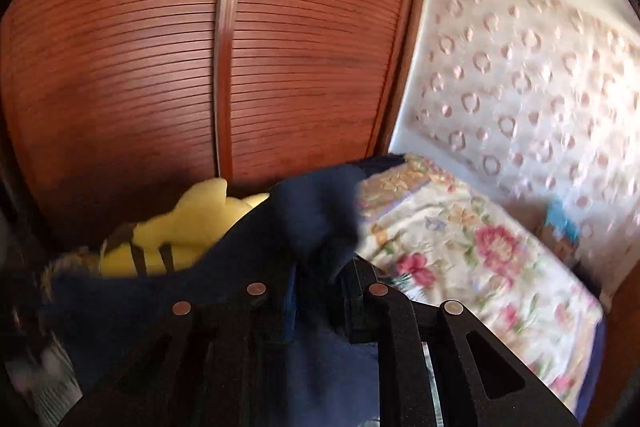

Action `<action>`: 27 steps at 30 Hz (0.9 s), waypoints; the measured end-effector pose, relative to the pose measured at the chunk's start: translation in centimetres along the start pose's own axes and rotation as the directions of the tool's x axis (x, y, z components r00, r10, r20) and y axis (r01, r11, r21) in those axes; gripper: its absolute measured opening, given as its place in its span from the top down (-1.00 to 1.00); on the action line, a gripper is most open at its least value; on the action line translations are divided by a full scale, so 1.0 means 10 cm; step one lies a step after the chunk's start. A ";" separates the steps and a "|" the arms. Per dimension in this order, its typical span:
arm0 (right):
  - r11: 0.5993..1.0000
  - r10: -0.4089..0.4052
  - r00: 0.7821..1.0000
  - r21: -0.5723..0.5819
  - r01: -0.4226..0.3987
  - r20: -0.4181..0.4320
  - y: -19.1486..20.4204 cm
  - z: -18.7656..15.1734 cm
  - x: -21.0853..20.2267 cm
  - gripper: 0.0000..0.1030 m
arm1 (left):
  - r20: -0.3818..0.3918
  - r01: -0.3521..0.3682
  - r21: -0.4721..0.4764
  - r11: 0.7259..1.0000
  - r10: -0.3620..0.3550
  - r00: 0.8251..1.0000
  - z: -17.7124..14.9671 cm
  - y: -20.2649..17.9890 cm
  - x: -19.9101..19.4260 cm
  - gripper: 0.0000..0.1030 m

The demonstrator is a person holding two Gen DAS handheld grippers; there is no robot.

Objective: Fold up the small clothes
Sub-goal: 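Lift the folded shirt with both tools and carry it toward the yellow plush toy, then lower the shirt onto the patterned pillow and open both tools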

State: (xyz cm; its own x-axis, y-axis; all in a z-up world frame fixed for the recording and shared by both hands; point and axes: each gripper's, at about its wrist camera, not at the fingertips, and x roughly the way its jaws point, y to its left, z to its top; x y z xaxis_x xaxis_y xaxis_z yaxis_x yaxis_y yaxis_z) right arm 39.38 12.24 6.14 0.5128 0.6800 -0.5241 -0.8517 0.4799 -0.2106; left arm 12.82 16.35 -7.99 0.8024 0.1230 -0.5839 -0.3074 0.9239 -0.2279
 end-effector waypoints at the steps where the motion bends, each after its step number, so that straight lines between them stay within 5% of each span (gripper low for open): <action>1: 1.000 -0.028 1.000 0.012 0.028 -0.003 0.01 0.01 0.02 0.41 | -0.003 -0.003 -0.006 1.000 0.003 1.000 -0.03 0.02 0.01 0.72; 5: 0.996 -0.065 0.997 0.058 0.063 0.030 0.03 -0.13 -0.12 0.03 | 0.005 0.006 -0.011 1.000 -0.006 1.000 -0.06 0.03 -0.02 0.72; 11: 0.998 0.004 0.999 0.065 -0.001 -0.052 0.19 -0.50 -0.10 0.03 | 0.010 -0.009 -0.021 1.000 0.009 1.000 -0.06 0.01 -0.03 0.59; 16: 0.992 0.040 0.990 0.127 -0.024 -0.132 0.07 -0.72 0.21 -0.10 | 0.030 -0.028 0.002 1.000 0.028 0.999 -0.04 0.04 -0.09 0.02; 19: 0.989 0.032 0.994 0.148 -0.016 -0.109 0.04 -0.74 0.32 -0.18 | 0.057 -0.038 0.022 0.999 0.036 0.998 -0.01 0.04 -0.17 -0.54; 27: 0.974 -0.012 0.998 0.224 0.027 -0.069 0.24 -0.82 -0.07 -0.19 | 0.112 -0.074 0.096 0.993 0.063 0.992 0.05 -0.14 -0.42 -0.62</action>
State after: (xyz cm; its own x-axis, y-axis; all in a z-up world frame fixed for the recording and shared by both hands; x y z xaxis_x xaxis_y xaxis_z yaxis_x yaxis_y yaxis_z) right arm 36.07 8.40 -0.79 0.5141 0.6340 -0.5777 -0.7915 0.6101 -0.0348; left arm 10.21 14.71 -4.81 0.8337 0.2203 -0.5063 -0.3148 0.9430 -0.1081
